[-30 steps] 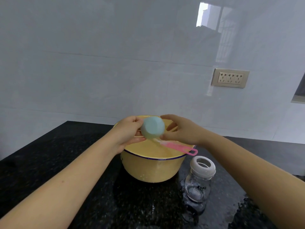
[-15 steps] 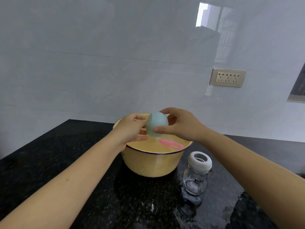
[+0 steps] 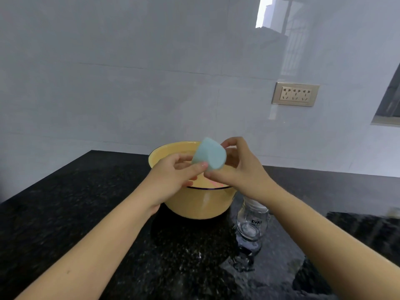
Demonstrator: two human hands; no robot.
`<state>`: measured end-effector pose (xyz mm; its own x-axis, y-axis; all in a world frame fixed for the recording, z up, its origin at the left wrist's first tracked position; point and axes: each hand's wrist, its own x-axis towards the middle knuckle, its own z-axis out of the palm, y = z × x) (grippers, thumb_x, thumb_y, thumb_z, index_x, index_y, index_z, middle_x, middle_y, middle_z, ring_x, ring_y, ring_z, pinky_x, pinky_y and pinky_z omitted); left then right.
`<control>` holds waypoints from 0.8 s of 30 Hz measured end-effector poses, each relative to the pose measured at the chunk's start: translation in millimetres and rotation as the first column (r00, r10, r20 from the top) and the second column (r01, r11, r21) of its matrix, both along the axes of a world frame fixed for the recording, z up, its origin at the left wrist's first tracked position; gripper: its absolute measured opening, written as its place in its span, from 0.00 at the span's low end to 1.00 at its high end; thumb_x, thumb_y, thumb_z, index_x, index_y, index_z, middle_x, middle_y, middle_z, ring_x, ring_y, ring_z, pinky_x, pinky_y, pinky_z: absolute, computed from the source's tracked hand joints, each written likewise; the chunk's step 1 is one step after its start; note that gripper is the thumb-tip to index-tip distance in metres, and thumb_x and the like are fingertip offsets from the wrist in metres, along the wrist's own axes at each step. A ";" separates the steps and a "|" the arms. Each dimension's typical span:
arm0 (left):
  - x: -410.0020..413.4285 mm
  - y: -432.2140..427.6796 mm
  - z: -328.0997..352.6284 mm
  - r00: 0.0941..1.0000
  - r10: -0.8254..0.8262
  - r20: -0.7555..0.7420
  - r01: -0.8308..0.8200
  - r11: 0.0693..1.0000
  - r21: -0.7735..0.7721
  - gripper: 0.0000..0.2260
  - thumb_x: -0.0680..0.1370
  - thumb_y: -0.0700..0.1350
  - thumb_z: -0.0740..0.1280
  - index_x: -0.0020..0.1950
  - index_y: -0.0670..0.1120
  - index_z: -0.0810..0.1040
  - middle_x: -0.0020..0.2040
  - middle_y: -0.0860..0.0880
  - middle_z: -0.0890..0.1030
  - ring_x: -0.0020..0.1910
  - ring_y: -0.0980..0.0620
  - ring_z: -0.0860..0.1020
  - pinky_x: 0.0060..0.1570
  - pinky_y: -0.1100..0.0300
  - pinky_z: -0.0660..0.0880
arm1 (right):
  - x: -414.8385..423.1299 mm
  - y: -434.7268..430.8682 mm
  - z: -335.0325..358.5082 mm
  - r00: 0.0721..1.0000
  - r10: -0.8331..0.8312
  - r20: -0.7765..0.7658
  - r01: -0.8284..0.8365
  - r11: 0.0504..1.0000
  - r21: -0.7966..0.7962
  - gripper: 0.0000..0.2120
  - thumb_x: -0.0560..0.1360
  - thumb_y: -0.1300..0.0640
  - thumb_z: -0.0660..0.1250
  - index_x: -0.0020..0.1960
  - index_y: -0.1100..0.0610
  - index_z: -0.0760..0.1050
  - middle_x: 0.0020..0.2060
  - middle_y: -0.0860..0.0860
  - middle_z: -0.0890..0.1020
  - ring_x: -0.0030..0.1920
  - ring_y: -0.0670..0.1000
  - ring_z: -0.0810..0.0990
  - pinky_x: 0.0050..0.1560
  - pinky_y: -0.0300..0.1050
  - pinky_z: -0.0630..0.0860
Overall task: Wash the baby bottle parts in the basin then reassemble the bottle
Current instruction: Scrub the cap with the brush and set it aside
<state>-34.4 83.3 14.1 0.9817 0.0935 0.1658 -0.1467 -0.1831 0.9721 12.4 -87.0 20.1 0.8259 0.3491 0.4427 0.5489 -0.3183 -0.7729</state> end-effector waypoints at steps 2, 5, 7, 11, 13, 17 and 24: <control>-6.2 -4.0 -5.9 0.998 -0.056 0.007 0.056 0.997 -0.049 0.22 0.67 0.54 0.73 0.57 0.47 0.79 0.51 0.50 0.85 0.53 0.53 0.82 0.57 0.55 0.77 | -6.5 0.7 -9.2 1.000 -0.001 -0.004 0.001 1.000 0.024 0.29 0.56 0.41 0.77 0.50 0.42 0.65 0.51 0.46 0.81 0.55 0.45 0.79 0.57 0.54 0.77; -11.0 -5.8 -14.3 0.996 -0.074 0.044 0.080 0.987 -0.137 0.29 0.61 0.55 0.79 0.59 0.47 0.78 0.53 0.50 0.84 0.54 0.53 0.82 0.60 0.53 0.75 | -14.9 -1.9 -18.2 0.999 -0.031 0.026 0.031 0.999 -0.012 0.29 0.58 0.41 0.78 0.50 0.40 0.64 0.52 0.42 0.80 0.57 0.39 0.77 0.57 0.43 0.75; -13.1 -5.4 -18.4 0.997 -0.030 0.076 0.039 0.991 -0.124 0.33 0.57 0.56 0.77 0.60 0.49 0.76 0.55 0.52 0.83 0.54 0.56 0.81 0.59 0.57 0.74 | -18.5 -6.1 -20.8 0.999 -0.024 0.035 0.027 0.996 -0.081 0.28 0.61 0.45 0.79 0.50 0.40 0.63 0.52 0.36 0.77 0.57 0.33 0.73 0.56 0.34 0.71; -17.9 -5.6 -25.9 0.993 -0.003 0.121 0.006 1.000 -0.020 0.27 0.60 0.49 0.79 0.57 0.54 0.74 0.55 0.56 0.81 0.53 0.60 0.80 0.51 0.63 0.75 | -17.4 -20.5 -23.3 0.996 0.025 0.083 0.001 0.955 -0.297 0.28 0.65 0.51 0.76 0.59 0.41 0.65 0.55 0.32 0.74 0.59 0.32 0.70 0.56 0.31 0.67; -20.5 -7.0 -31.9 0.991 -0.026 0.129 0.027 1.000 -0.010 0.25 0.62 0.44 0.80 0.55 0.54 0.74 0.54 0.56 0.81 0.52 0.61 0.80 0.49 0.64 0.77 | -15.5 -27.3 -21.8 0.996 0.020 0.087 0.016 0.920 -0.392 0.25 0.68 0.56 0.72 0.60 0.42 0.68 0.54 0.30 0.73 0.59 0.35 0.71 0.57 0.36 0.68; -25.1 -8.0 -51.6 0.984 -0.127 0.122 0.120 0.990 0.068 0.28 0.57 0.48 0.79 0.55 0.54 0.75 0.52 0.55 0.82 0.52 0.59 0.81 0.52 0.64 0.77 | -12.9 -34.9 -18.8 0.992 -0.015 0.125 0.067 0.901 -0.428 0.19 0.71 0.63 0.64 0.59 0.46 0.75 0.49 0.29 0.73 0.48 0.29 0.72 0.47 0.24 0.66; -18.1 -7.9 -87.0 0.981 -0.191 0.019 0.172 0.921 0.348 0.26 0.63 0.43 0.80 0.55 0.56 0.73 0.54 0.56 0.79 0.53 0.64 0.77 0.55 0.70 0.73 | -10.0 -38.9 -23.6 0.990 -0.052 0.130 0.102 0.901 -0.421 0.14 0.73 0.60 0.64 0.56 0.46 0.78 0.47 0.33 0.76 0.48 0.31 0.72 0.44 0.21 0.65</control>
<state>-52.5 75.4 -72.9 0.9656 -0.1574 0.2069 -0.2575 -0.4696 0.8445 2.3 -125.9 -3.5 0.8111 0.4624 0.3583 0.5849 -0.6475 -0.4885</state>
